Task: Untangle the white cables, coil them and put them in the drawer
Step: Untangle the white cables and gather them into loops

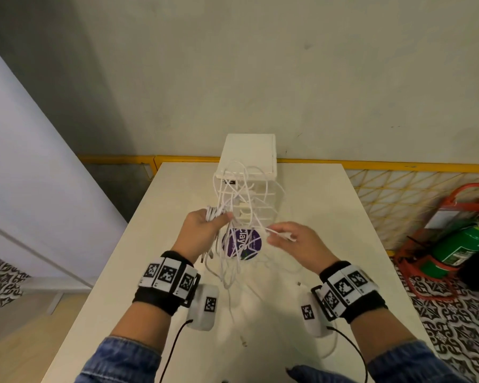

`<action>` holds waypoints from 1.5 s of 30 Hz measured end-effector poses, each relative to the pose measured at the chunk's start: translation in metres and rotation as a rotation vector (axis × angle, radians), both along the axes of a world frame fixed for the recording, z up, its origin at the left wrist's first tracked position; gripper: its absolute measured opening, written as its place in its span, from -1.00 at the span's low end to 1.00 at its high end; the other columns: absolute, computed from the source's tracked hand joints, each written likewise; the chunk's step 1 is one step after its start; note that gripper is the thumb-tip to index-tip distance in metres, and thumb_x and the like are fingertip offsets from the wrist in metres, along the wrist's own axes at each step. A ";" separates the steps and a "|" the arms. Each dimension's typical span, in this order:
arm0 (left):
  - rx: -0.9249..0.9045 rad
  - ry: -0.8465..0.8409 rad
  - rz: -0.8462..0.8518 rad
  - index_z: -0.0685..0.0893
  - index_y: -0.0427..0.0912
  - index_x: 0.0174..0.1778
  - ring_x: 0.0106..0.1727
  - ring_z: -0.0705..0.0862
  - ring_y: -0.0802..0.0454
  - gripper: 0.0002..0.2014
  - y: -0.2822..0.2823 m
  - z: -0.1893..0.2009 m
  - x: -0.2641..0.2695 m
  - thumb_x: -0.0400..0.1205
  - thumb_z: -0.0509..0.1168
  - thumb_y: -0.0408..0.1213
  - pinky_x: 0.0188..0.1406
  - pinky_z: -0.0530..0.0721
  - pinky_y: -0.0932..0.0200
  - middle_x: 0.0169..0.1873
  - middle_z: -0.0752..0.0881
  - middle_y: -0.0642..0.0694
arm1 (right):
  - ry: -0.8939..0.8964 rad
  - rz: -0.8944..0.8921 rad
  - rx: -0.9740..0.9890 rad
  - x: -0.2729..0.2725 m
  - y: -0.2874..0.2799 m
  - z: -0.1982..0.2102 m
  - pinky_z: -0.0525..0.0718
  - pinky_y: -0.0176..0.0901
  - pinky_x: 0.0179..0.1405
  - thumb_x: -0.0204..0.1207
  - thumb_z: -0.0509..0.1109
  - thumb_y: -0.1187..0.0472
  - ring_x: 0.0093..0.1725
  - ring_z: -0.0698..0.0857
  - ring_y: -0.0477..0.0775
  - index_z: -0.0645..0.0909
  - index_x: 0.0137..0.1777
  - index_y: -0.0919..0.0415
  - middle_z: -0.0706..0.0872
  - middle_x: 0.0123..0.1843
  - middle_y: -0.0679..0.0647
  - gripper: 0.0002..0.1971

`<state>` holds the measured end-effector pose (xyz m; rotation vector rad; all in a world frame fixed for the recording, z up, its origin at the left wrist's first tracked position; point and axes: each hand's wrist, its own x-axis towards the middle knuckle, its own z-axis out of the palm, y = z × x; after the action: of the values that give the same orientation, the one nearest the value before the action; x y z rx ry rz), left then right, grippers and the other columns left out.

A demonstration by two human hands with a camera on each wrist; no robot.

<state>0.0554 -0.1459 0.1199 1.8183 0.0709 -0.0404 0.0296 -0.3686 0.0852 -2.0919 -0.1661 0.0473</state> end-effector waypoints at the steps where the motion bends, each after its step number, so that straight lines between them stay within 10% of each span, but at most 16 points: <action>1: -0.015 -0.004 0.014 0.41 -0.11 -0.54 -0.71 0.32 0.11 -0.58 0.001 0.001 0.001 0.55 0.46 -0.20 -0.53 0.33 0.18 -0.76 0.38 0.07 | 0.022 0.047 -0.003 -0.002 0.003 -0.004 0.50 -0.47 -0.07 0.49 0.43 0.05 -0.16 0.65 -0.36 0.73 -0.04 0.00 0.72 -0.22 -0.27 -0.89; 4: -0.019 -0.019 0.058 0.47 -0.14 -0.50 -0.66 0.36 0.05 -0.63 0.009 0.004 0.005 0.55 0.45 -0.19 -0.47 0.41 0.11 -0.71 0.42 0.01 | -0.008 0.009 0.042 -0.002 0.004 -0.006 0.46 -0.35 -0.33 0.58 0.33 0.16 -0.50 0.50 -0.25 0.70 -0.19 0.27 0.55 -0.54 -0.15 -0.78; 10: -0.015 0.004 0.202 0.43 -0.21 -0.39 -0.61 0.34 -0.01 -0.63 0.038 -0.003 0.011 0.52 0.46 -0.11 -0.45 0.40 0.12 -0.62 0.38 -0.10 | -0.136 -0.381 0.267 -0.002 -0.028 0.002 0.55 -0.49 -0.16 0.51 0.42 0.22 -0.22 0.65 -0.18 0.73 -0.15 0.17 0.77 -0.20 -0.01 -0.92; 20: 0.024 0.018 0.367 0.50 -0.26 -0.32 -0.45 0.44 -0.09 -0.65 0.062 -0.007 0.010 0.54 0.43 -0.08 -0.25 0.59 -0.09 -0.53 0.44 -0.18 | 0.016 -1.018 0.032 -0.007 -0.094 -0.050 0.46 -0.01 -0.05 0.64 0.21 0.00 -0.05 0.60 0.26 0.68 0.03 0.29 0.72 -0.04 0.29 -0.64; 25: 0.127 -0.031 0.227 0.57 -0.34 -0.19 -0.39 0.48 -0.12 -0.64 0.051 -0.002 0.007 0.55 0.42 -0.05 -0.44 0.52 0.08 -0.41 0.48 -0.24 | 0.313 -0.881 -0.305 -0.012 -0.092 -0.060 0.50 0.12 0.21 0.62 0.20 0.23 0.26 0.53 0.35 0.62 0.28 0.19 0.55 0.33 0.31 -0.71; 30: 0.253 -0.040 0.009 0.56 -0.33 -0.21 -0.48 0.51 -0.16 -0.63 0.023 0.004 0.004 0.54 0.44 -0.06 -0.62 0.51 0.11 -0.44 0.48 -0.24 | -0.411 -0.334 -0.291 0.005 -0.026 -0.018 0.34 -0.17 0.39 0.54 0.24 0.44 0.39 0.45 0.04 0.57 0.34 0.20 0.56 0.37 0.07 -0.61; 34: 0.241 -0.022 -0.062 0.50 -0.28 -0.24 -0.49 0.48 -0.11 -0.61 0.014 0.004 0.002 0.50 0.47 -0.03 -0.52 0.51 0.02 -0.48 0.44 -0.22 | -0.464 0.005 -0.311 0.016 0.015 -0.007 0.42 -0.17 0.24 0.52 0.35 0.22 0.19 0.56 -0.05 0.68 0.20 0.07 0.67 0.17 -0.02 -0.73; 39: 0.221 -0.026 -0.097 0.52 -0.31 -0.22 -0.46 0.44 -0.06 -0.61 0.014 0.005 -0.001 0.50 0.47 -0.04 -0.46 0.41 0.10 -0.46 0.45 -0.21 | -0.464 -0.078 -0.467 0.019 0.019 -0.022 0.42 -0.03 0.00 0.40 0.40 0.05 -0.08 0.59 0.07 0.78 -0.14 0.04 0.64 -0.18 -0.02 -0.85; 45: 0.223 -0.047 0.162 0.58 -0.38 -0.25 -0.41 0.50 -0.10 -0.62 0.043 0.005 0.008 0.54 0.44 -0.07 -0.36 0.45 0.04 -0.45 0.49 -0.27 | -0.179 -0.438 -0.333 0.018 -0.025 -0.040 0.54 -0.13 -0.07 0.52 0.40 0.02 -0.11 0.67 0.14 0.78 -0.02 0.10 0.69 -0.13 0.09 -0.79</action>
<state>0.0631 -0.1034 0.1246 2.0294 0.1958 0.1292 0.0471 -0.3931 0.0448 -2.4191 0.2090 -0.4013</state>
